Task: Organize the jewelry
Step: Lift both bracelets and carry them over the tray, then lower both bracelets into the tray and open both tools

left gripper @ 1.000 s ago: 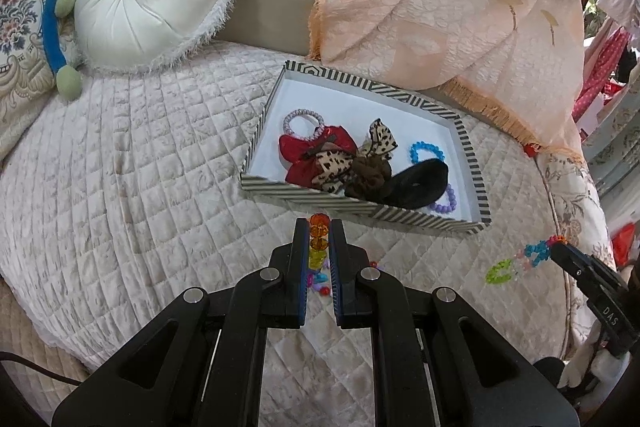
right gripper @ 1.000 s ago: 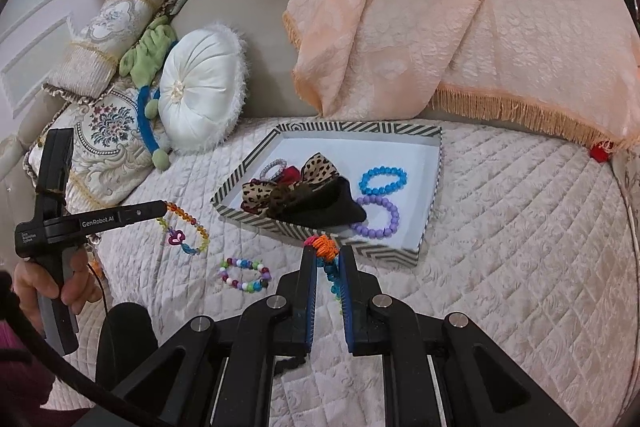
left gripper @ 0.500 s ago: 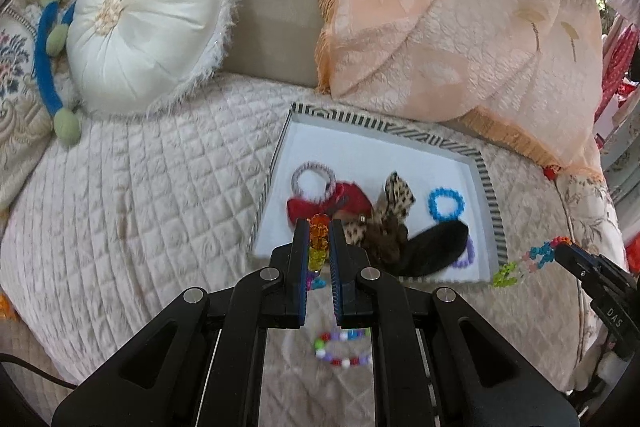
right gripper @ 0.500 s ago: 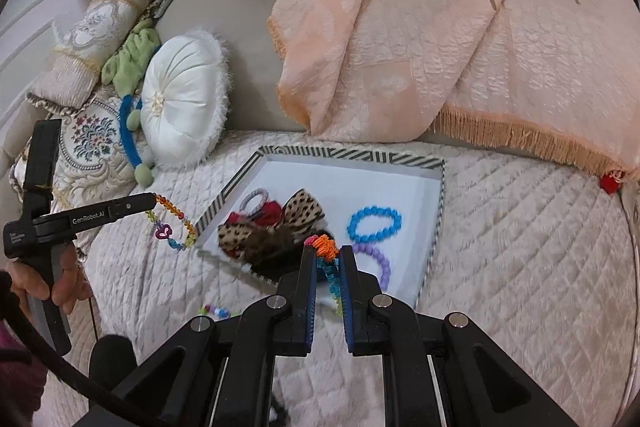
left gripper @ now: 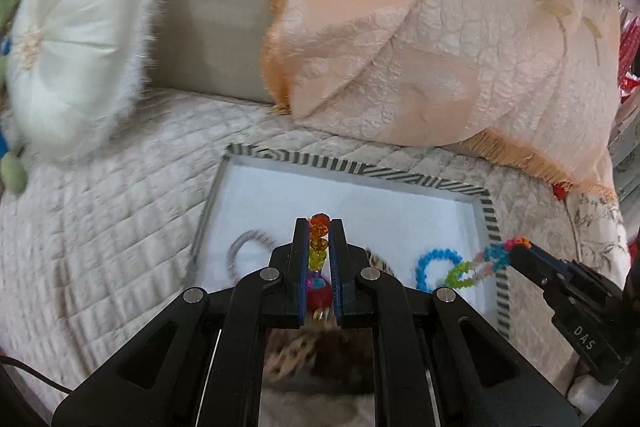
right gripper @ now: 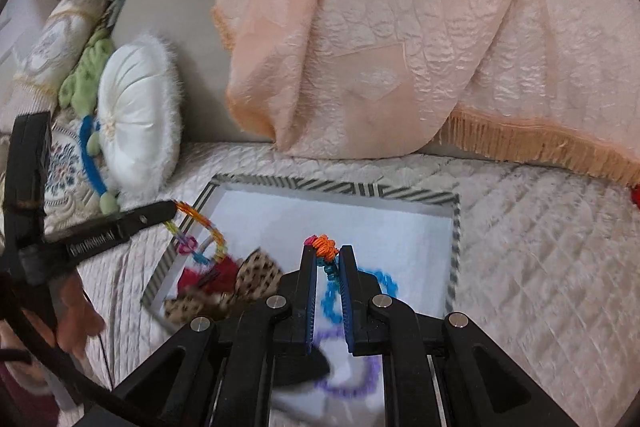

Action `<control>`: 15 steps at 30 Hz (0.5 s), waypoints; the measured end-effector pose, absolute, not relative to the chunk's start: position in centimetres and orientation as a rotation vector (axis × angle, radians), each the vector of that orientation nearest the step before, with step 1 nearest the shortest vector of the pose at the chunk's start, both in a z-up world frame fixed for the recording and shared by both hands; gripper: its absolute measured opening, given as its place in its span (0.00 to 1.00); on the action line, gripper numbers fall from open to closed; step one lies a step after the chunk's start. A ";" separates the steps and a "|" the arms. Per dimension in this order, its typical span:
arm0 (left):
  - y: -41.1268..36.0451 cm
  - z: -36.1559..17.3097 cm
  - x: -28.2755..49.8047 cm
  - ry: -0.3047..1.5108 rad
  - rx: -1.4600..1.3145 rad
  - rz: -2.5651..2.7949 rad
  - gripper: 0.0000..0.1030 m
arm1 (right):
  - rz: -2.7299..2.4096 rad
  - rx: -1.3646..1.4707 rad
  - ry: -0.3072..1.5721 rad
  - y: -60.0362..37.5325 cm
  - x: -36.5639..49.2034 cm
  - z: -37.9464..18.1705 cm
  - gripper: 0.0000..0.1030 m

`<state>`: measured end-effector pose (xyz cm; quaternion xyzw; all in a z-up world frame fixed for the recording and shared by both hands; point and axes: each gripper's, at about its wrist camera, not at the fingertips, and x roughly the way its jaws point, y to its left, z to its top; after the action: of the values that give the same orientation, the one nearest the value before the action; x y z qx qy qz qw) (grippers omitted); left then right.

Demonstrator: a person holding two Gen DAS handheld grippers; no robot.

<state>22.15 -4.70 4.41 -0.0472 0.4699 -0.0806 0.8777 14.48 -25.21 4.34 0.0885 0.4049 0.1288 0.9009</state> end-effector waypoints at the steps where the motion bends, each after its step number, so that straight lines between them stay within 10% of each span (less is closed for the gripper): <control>1: -4.9 4.0 22.8 0.986 -0.099 -0.166 0.08 | 0.263 0.183 0.846 -25.1 15.2 4.0 0.10; 15: -1.6 -2.0 26.0 1.094 -0.150 -0.075 0.09 | 0.269 0.268 0.978 -23.4 22.5 -1.5 0.11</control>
<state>25.96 -1.55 -1.96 -0.0713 0.5196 -0.0358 0.8506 22.54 -23.42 -1.47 0.1280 0.4669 0.1284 0.8655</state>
